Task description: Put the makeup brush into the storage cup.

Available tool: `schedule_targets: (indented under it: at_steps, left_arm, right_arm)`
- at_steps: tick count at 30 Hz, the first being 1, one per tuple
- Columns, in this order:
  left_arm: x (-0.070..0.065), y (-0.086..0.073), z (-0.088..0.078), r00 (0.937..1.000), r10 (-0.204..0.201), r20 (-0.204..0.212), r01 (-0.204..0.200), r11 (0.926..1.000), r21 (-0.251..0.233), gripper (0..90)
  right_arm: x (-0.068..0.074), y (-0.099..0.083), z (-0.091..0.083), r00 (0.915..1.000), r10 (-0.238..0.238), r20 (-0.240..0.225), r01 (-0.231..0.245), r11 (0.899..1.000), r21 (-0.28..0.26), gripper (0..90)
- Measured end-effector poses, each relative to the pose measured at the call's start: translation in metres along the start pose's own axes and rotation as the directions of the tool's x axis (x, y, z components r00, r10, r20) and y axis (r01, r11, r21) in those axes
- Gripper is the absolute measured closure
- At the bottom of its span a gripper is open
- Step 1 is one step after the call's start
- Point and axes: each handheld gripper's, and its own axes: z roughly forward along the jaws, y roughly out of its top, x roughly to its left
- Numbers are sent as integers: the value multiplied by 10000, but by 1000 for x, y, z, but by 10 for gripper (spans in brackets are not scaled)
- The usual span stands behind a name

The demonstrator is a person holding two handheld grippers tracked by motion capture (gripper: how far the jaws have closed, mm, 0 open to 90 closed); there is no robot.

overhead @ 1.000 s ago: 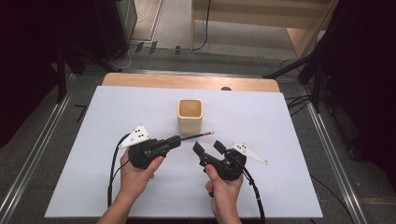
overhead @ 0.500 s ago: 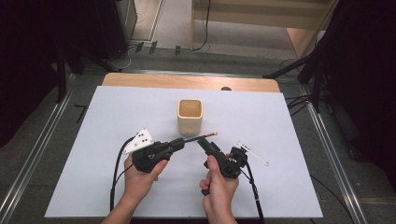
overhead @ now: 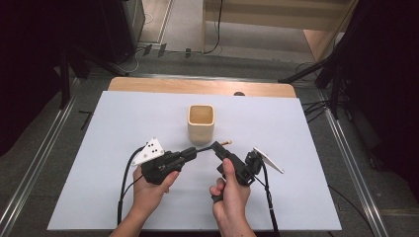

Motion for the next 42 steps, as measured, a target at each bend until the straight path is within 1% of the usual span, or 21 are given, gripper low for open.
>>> schedule_targets:
  at_steps: [6, 8, 13, 16, 17, 21, 22, 25, 26, 27, 30, 32, 33, 34, 35, 36, 37, 38, 39, 40, 42]
  left_arm:
    - [-1, -1, 1, 10000, 74, 22, -74, 10000, -4, 864]
    - [-1, -1, 1, 9999, 91, 45, -91, 10000, 4, 864]
    - [-1, -1, 1, 9998, 190, 70, -189, 9998, -49, 864]
    - [-2, -1, 1, 9997, 206, 91, -206, 9998, -55, 864]
    - [-2, -2, 1, 9998, 194, 90, -194, 9998, -54, 864]
    - [-2, -1, 0, 9997, 212, 77, -211, 9997, -119, 864]
    - [-3, -1, 0, 9997, 223, 84, -222, 9996, -152, 864]
    - [-3, -1, 0, 9996, 258, 115, -257, 9996, -153, 864]
    - [-3, -1, 0, 9996, 267, 122, -265, 9995, -169, 864]
    - [-2, -1, 0, 9996, 269, 118, -267, 9995, -177, 864]
    - [-2, -1, 0, 9995, 296, 102, -294, 9994, -177, 864]
    - [-2, -2, 0, 9994, 331, 104, -329, 9994, -146, 864]
    - [-2, -2, 0, 9993, 327, 159, -326, 9994, -65, 862]
    - [-1, -3, 0, 9987, 333, 391, -329, 9994, -114, 845]
    - [0, -3, -1, 9975, 368, 601, -355, 9991, -234, 775]
    - [0, -3, -1, 9974, 379, 614, -370, 9992, -163, 650]
    - [-1, -2, 0, 9976, 425, 555, -425, 9991, -16, 512]
    - [-1, -1, 1, 9975, 501, 494, -507, 9986, 115, 401]
    - [-2, -1, 1, 9976, 569, 388, -577, 9981, 211, 288]
    - [-1, -1, 0, 9975, 567, 416, -578, 9980, 250, 202]
    - [0, 0, -2, 9975, 481, 525, -493, 9985, 227, 145]
  right_arm:
    - [-3, 6, 4, 9989, 468, 7, -468, 9989, -20, 551]
    - [-4, 7, 5, 9985, 541, -13, -541, 9985, -39, 569]
    - [-6, 10, 8, 9963, 806, -298, -803, 9967, 88, 619]
    - [-7, 10, 9, 9950, 900, -437, -896, 9959, 95, 627]
    - [-8, 10, 9, 9946, 953, -417, -949, 9954, 134, 628]
    - [-9, 11, 10, 9906, 1203, -658, -1192, 9927, 192, 646]
    - [-10, 12, 11, 9910, 1152, -676, -1141, 9933, 205, 655]
    - [-11, 13, 11, 9896, 1250, -710, -1236, 9920, 240, 677]
    - [-11, 13, 11, 9888, 1307, -725, -1294, 9913, 221, 697]
    - [-11, 13, 11, 9882, 1314, -786, -1302, 9913, 203, 717]
    - [-14, 14, 12, 9852, 1388, -1005, -1372, 9903, 230, 736]
    - [-16, 15, 12, 9804, 1514, -1262, -1489, 9884, 287, 753]
    - [-17, 15, 12, 9762, 1553, -1513, -1529, 9879, 271, 770]
    - [-17, 17, 12, 9720, 1548, -1770, -1523, 9879, 279, 807]
    - [-17, 18, 12, 9681, 1454, -2040, -1441, 9893, 215, 837]
    - [-16, 20, 10, 9733, 1175, -1973, -1183, 9929, 79, 841]
    - [-15, 23, 9, 9702, 976, -2219, -1014, 9948, -58, 841]
    - [-14, 25, 8, 9682, 752, -2386, -822, 9964, -192, 841]
    - [-12, 27, 6, 9705, 414, -2376, -511, 9981, -350, 841]
    - [-11, 29, 4, 9713, -12, -2379, -123, 9984, -554, 841]
    - [-9, 32, 1, 9700, -365, -2404, 209, 9975, -671, 841]
